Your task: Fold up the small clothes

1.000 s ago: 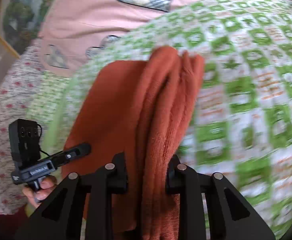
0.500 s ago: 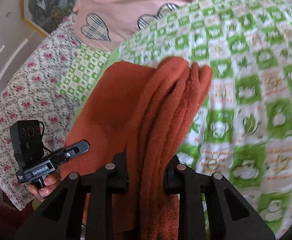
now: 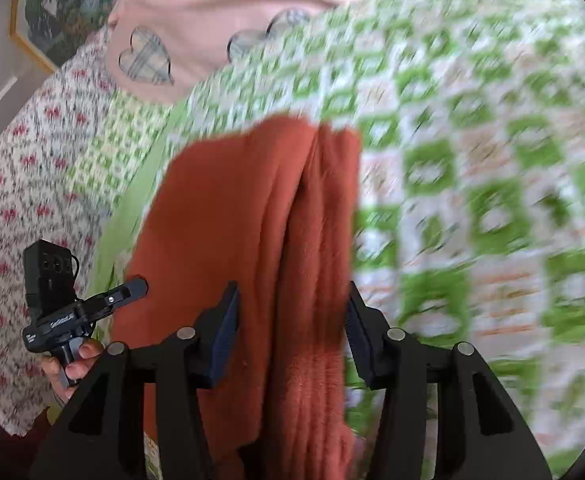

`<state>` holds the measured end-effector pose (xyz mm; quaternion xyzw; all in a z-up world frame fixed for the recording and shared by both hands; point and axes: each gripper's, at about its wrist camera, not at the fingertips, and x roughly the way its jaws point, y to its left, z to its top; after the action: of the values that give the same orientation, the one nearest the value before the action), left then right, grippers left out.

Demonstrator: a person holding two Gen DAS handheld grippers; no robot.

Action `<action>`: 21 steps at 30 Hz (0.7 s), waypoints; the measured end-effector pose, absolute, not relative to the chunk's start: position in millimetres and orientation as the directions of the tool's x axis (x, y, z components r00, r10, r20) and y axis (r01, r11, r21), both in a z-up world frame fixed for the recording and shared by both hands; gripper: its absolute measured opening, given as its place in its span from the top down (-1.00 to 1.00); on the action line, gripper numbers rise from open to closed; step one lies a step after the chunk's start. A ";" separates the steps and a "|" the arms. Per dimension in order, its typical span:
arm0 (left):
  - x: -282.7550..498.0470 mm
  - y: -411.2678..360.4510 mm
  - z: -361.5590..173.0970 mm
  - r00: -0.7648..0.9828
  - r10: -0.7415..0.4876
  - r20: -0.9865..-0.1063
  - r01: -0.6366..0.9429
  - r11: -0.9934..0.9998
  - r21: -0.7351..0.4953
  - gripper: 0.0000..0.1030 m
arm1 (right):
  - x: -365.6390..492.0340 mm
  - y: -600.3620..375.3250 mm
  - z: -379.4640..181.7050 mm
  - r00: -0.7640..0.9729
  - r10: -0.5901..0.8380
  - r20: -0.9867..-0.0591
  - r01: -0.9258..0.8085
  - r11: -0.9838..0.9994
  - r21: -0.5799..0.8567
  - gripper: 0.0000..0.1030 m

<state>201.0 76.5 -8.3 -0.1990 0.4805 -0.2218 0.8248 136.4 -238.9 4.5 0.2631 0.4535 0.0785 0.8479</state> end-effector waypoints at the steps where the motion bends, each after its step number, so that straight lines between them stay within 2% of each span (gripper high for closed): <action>1: 209.1 76.1 -6.5 0.447 -0.551 -0.705 0.176 0.826 -0.535 -0.04 | 133.0 -241.7 14.5 0.608 0.344 -0.716 0.110 0.856 0.504 0.00; 4: 236.3 75.8 -5.7 0.448 -0.552 -0.704 0.165 0.824 -0.542 -0.04 | 137.2 -238.3 33.8 0.629 0.380 -0.678 0.049 0.851 0.522 0.01; 6: 255.7 77.9 -7.4 0.447 -0.557 -0.700 0.144 0.817 -0.558 -0.04 | 145.5 -231.0 35.1 0.610 0.408 -0.680 0.018 0.851 0.526 0.14; 10: 291.5 84.4 -14.6 0.442 -0.565 -0.697 0.093 0.802 -0.591 -0.04 | 160.9 -220.1 21.6 0.566 0.427 -0.705 0.012 0.851 0.525 0.25; 13: 316.3 88.7 -25.9 0.426 -0.574 -0.699 0.058 0.788 -0.612 -0.04 | 164.2 -219.4 3.7 0.538 0.437 -0.721 0.044 0.840 0.542 0.26; 18: 349.1 92.4 -31.1 0.425 -0.592 -0.685 0.042 0.768 -0.639 -0.01 | 159.8 -224.4 -15.0 0.535 0.476 -0.698 0.080 0.794 0.603 0.37; 20: 358.3 91.5 -28.8 0.432 -0.584 -0.687 0.051 0.776 -0.629 0.19 | 159.4 -225.4 -14.9 0.538 0.480 -0.693 0.080 0.789 0.609 0.40; 21: 362.2 89.5 -27.8 0.433 -0.581 -0.689 0.056 0.781 -0.623 0.46 | 159.7 -225.6 -14.8 0.538 0.482 -0.691 0.080 0.787 0.611 0.40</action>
<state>362.2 89.5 -27.8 -0.2655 0.4943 -0.1980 0.8037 159.7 -225.6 -14.8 0.3022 0.4649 0.1223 0.8232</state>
